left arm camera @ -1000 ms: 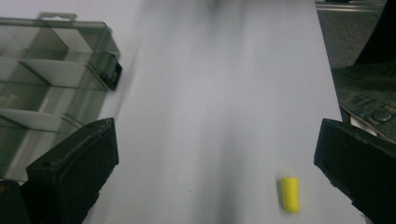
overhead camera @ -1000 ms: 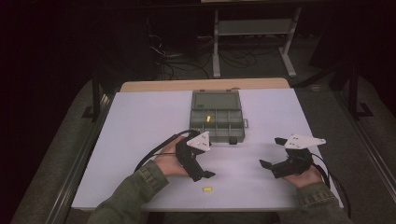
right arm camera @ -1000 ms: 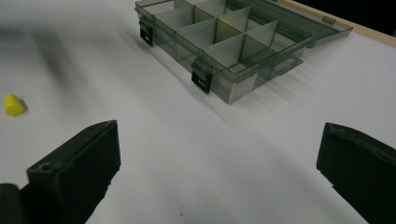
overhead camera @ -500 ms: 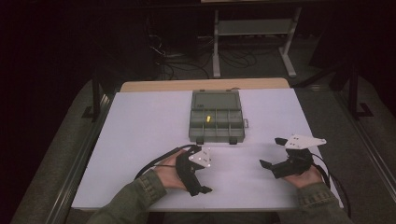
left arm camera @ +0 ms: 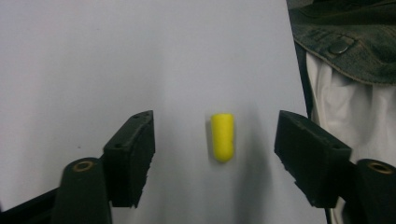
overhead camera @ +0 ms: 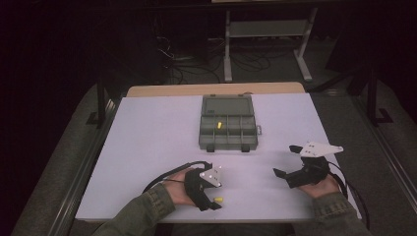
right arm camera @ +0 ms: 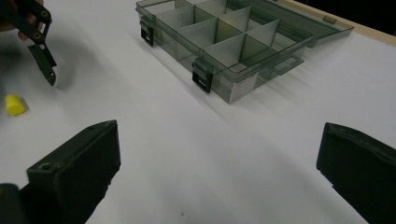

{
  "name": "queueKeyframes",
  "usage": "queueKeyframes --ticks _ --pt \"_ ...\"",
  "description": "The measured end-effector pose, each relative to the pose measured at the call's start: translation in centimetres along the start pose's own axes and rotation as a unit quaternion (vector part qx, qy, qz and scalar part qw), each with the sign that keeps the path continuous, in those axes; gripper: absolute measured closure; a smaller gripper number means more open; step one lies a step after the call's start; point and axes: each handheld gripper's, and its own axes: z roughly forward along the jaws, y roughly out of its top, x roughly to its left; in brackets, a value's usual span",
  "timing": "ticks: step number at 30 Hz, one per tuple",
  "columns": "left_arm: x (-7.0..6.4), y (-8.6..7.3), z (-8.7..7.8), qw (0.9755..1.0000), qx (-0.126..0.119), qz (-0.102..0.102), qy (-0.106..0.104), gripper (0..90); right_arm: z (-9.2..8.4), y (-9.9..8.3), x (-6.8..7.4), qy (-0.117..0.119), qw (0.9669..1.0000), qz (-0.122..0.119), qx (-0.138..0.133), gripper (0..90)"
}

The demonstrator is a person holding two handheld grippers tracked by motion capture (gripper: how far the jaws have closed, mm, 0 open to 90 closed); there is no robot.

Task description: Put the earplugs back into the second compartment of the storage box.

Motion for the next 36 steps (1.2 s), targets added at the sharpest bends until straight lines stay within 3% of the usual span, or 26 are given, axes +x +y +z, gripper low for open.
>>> queueKeyframes --ticks 8,16,24,36 --pt "-0.5 0.3 0.0 0.9998 -0.004 0.021 -0.002 62.1 0.0 0.0 0.0 0.0 1.0 -0.001 0.001 0.0" --pt "-0.6 0.7 0.3 0.9997 0.013 0.023 -0.001 78.3 0.1 0.0 0.0 0.001 1.0 -0.002 0.002 0.0" --pt "-0.4 1.6 -1.5 0.9996 -0.001 0.028 0.005 81.5 0.0 0.0 0.1 0.001 1.0 -0.003 0.0 0.0" --pt "0.8 2.7 -4.9 0.9997 -0.013 0.02 0.01 81.6 0.1 0.0 0.1 0.002 1.0 0.0 0.004 0.0"
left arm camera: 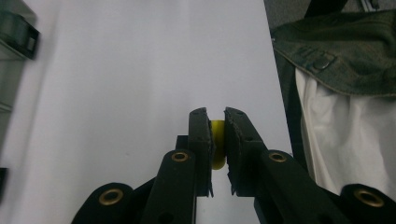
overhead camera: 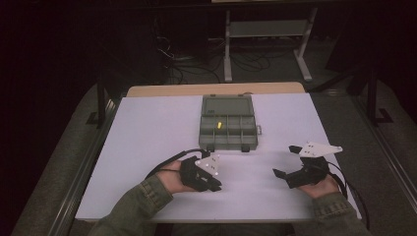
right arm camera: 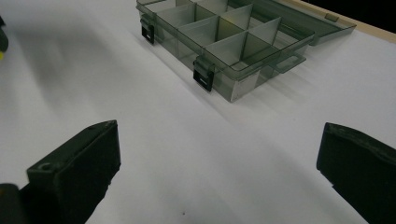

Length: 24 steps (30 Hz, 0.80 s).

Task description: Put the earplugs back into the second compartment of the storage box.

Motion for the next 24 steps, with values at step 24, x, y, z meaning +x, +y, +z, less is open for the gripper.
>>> queueKeyframes --ticks 24 --pt "5.2 3.2 -3.5 0.9988 -0.012 -0.01 0.047 81.8 0.0 0.0 0.0 0.0 1.0 0.0 0.0 0.0"
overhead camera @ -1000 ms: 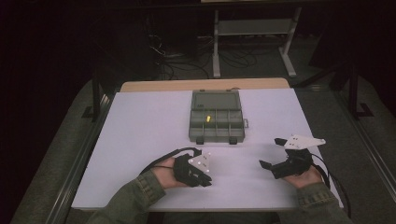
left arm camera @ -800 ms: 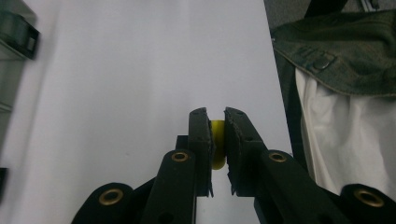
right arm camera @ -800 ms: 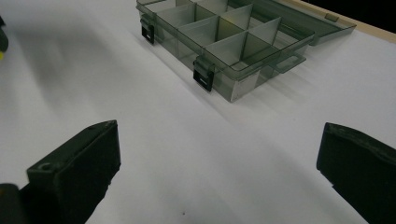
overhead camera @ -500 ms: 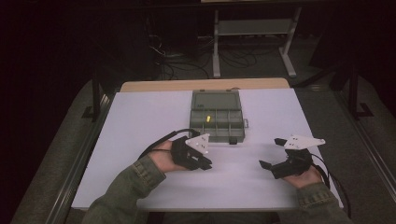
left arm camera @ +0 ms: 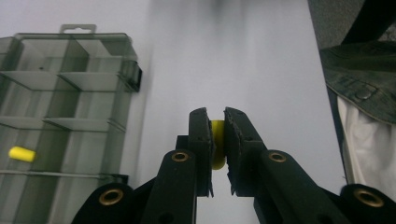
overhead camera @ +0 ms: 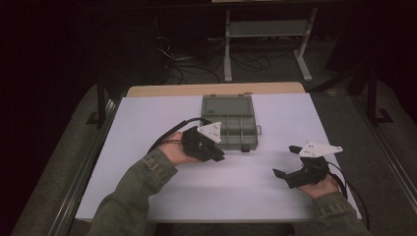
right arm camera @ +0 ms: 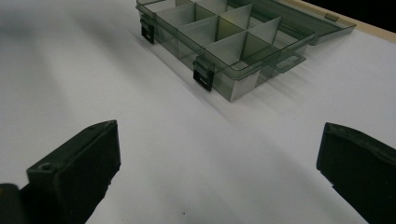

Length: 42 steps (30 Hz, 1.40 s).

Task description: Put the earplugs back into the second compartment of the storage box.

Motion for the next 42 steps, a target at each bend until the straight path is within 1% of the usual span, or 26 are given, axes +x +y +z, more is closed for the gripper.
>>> queueKeyframes --ticks 5,10,12,13,18,22,26,28,31,32,34,35,37,39,40,42 --pt "0.8 0.7 -0.1 1.0 0.003 0.001 0.005 81.8 0.0 0.0 0.0 0.0 1.0 0.0 -0.001 0.0" --pt "1.7 1.2 -0.2 0.9999 0.002 -0.005 0.009 81.8 0.0 0.0 0.0 0.0 1.0 0.0 -0.002 0.0" --pt "2.1 1.2 -0.3 0.9999 -0.001 -0.009 0.006 81.8 0.0 0.0 0.0 0.0 1.0 0.0 -0.003 0.0" --pt "2.4 1.2 -0.3 0.9999 -0.005 -0.014 0.003 81.8 0.0 0.0 0.0 -0.001 1.0 0.0 -0.002 0.0" --pt "3.9 0.9 -0.3 0.9991 -0.016 -0.038 0.007 81.8 0.0 0.0 0.0 0.001 1.0 0.0 0.0 0.0" --pt "5.0 0.8 -0.4 0.9984 -0.02 -0.052 0.011 82.0 0.1 0.0 0.0 0.003 1.0 0.001 -0.001 0.0" --pt "6.1 0.7 -0.2 0.9973 -0.02 -0.068 0.016 82.3 0.1 0.0 0.0 0.004 1.0 0.0 0.001 0.0" --pt "6.7 0.5 0.0 0.9967 -0.027 -0.075 0.018 82.5 0.1 0.0 0.0 0.003 1.0 0.0 0.0 0.0" --pt "7.5 0.1 0.4 0.9948 -0.036 -0.092 0.026 82.6 0.1 0.0 0.0 0.003 1.0 0.0 0.0 0.0" --pt "7.7 0.0 0.6 0.9943 -0.035 -0.096 0.031 82.5 0.1 0.0 0.0 0.004 1.0 0.0 0.0 0.0" --pt "8.1 -0.1 0.9 0.9932 -0.027 -0.103 0.046 82.9 0.1 0.0 0.0 0.004 1.0 0.001 -0.001 0.0" --pt "8.2 -0.2 1.0 0.9925 -0.029 -0.109 0.049 83.0 0.1 0.0 0.0 0.004 1.0 0.001 -0.001 0.0" --pt "8.7 -0.3 1.3 0.9906 -0.037 -0.117 0.06 83.1 0.1 0.0 0.0 0.004 1.0 0.0 -0.001 0.0" --pt "9.1 -0.5 1.5 0.9889 -0.045 -0.125 0.067 83.2 0.1 0.0 0.0 0.004 1.0 0.0 0.0 0.0" --pt "9.3 -0.5 1.7 0.9881 -0.049 -0.128 0.069 83.1 0.1 0.0 0.0 0.004 1.0 0.0 0.0 0.0" --pt "9.8 -0.8 2.0 0.9864 -0.066 -0.135 0.068 83.2 0.1 0.0 0.0 0.004 1.0 0.0 -0.001 0.0"
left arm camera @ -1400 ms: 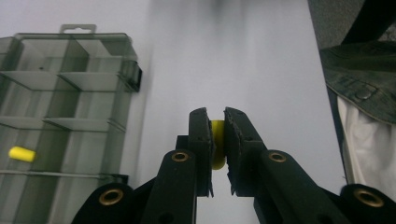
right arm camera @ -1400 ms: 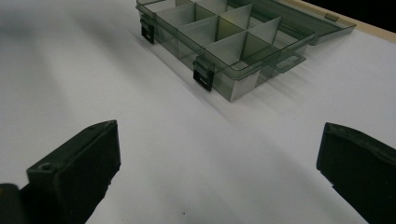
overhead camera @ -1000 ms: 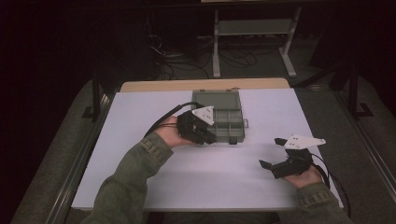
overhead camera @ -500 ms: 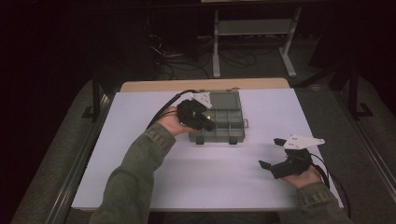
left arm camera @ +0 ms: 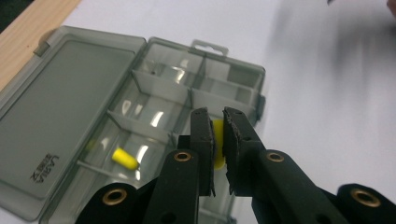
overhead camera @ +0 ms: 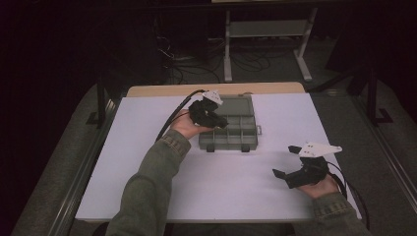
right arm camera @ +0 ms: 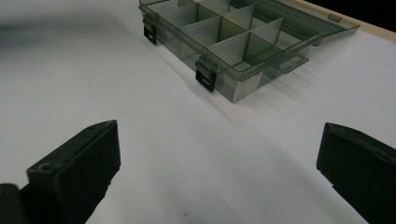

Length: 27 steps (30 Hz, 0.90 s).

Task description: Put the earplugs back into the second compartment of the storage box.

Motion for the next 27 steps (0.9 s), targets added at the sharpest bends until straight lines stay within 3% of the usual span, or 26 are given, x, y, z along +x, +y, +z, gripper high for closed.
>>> queueKeyframes --ticks 8,12,18,27 --pt "1.3 -0.4 1.8 0.9989 -0.012 -0.012 0.043 83.3 -0.2 0.0 -0.1 0.0 1.0 0.004 -0.005 0.0" --pt "2.1 -0.8 2.6 0.9978 -0.007 -0.024 0.061 83.3 -0.2 -0.1 -0.1 0.0 1.0 0.005 -0.004 0.0" --pt "3.4 -1.7 3.2 0.9957 -0.013 -0.056 0.073 83.3 -0.3 -0.2 -0.1 0.0 1.0 0.006 -0.004 0.0" --pt "4.1 -2.6 4.3 0.9955 0.003 -0.064 0.069 80.9 -0.3 -0.2 -0.2 0.0 1.0 0.006 -0.004 0.0"
